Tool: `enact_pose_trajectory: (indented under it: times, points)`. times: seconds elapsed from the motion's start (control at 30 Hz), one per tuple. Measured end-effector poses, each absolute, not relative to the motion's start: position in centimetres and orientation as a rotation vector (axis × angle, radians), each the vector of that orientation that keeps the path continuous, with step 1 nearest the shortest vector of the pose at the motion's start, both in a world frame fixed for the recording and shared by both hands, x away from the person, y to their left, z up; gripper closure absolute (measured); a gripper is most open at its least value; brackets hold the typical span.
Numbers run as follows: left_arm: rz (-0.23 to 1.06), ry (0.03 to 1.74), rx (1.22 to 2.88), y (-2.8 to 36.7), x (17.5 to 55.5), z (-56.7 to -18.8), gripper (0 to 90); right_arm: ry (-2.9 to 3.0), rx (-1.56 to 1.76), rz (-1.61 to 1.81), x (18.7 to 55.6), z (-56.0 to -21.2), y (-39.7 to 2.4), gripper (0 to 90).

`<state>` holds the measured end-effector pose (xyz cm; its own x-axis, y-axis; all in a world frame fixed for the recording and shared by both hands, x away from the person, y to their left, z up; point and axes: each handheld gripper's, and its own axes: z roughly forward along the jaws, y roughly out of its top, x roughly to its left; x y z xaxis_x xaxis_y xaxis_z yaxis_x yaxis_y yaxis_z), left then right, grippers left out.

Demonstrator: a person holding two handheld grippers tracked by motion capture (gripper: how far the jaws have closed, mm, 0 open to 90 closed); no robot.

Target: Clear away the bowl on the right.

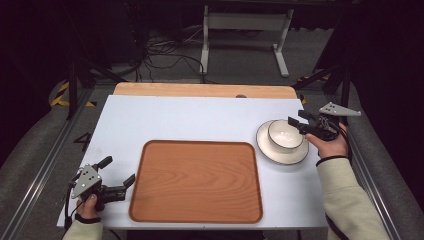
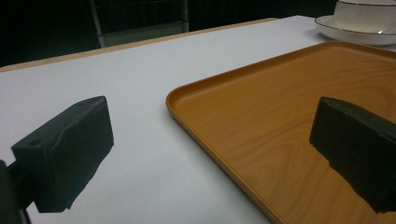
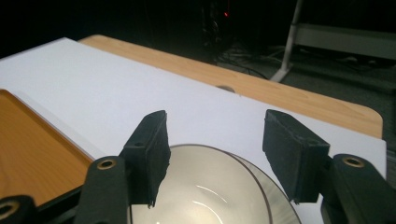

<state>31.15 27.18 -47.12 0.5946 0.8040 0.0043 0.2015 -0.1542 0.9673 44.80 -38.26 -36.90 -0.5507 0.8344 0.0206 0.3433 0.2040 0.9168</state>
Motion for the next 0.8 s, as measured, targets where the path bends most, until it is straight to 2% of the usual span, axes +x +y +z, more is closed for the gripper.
enact_pose_trajectory:
  times: [0.4, 0.8]
  points:
    - [0.658, 0.843, 1.681, 27.2, 31.2, -47.1, 0.3, 2.068, 1.278, 1.173, 46.5, -38.2, -38.6, 41.4]
    - [0.657, 0.842, 1.686, 27.1, 31.2, -47.1, 0.3, 2.135, 1.42, 1.009, 47.2, -39.2, -39.1, 50.4]
